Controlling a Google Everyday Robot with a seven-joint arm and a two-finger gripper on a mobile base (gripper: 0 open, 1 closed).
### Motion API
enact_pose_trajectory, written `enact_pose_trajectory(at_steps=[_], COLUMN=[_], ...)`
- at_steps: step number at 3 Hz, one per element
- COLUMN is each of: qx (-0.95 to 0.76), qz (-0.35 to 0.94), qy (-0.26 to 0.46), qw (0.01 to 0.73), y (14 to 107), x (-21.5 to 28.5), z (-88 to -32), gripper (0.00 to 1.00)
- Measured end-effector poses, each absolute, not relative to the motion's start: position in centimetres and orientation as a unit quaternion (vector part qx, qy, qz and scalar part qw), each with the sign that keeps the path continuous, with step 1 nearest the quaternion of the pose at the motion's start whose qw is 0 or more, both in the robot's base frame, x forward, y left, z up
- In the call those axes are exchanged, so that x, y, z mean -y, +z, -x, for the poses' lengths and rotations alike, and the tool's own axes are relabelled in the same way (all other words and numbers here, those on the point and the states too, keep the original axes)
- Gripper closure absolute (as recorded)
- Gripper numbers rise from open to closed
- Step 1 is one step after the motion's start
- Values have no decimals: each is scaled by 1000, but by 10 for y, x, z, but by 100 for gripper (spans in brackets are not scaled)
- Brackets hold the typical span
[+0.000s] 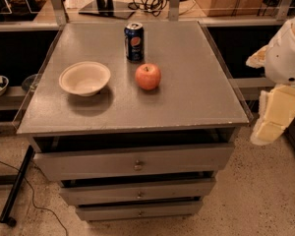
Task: Open bottom drawer
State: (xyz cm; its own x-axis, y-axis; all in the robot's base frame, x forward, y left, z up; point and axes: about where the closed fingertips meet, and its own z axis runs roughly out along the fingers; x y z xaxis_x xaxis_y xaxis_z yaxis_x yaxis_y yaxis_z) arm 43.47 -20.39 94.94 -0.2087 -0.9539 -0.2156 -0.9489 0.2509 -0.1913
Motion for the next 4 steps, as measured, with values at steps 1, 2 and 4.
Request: enact_pose_trajectory(at_steps=[1, 2, 4], qx=[-766, -760, -745], qz=[619, 625, 648], qy=[12, 40, 105], qw=[172, 173, 119], y=[946, 920, 840], x=[194, 188, 178], z=[-406, -372, -319], gripper=[0, 0, 0])
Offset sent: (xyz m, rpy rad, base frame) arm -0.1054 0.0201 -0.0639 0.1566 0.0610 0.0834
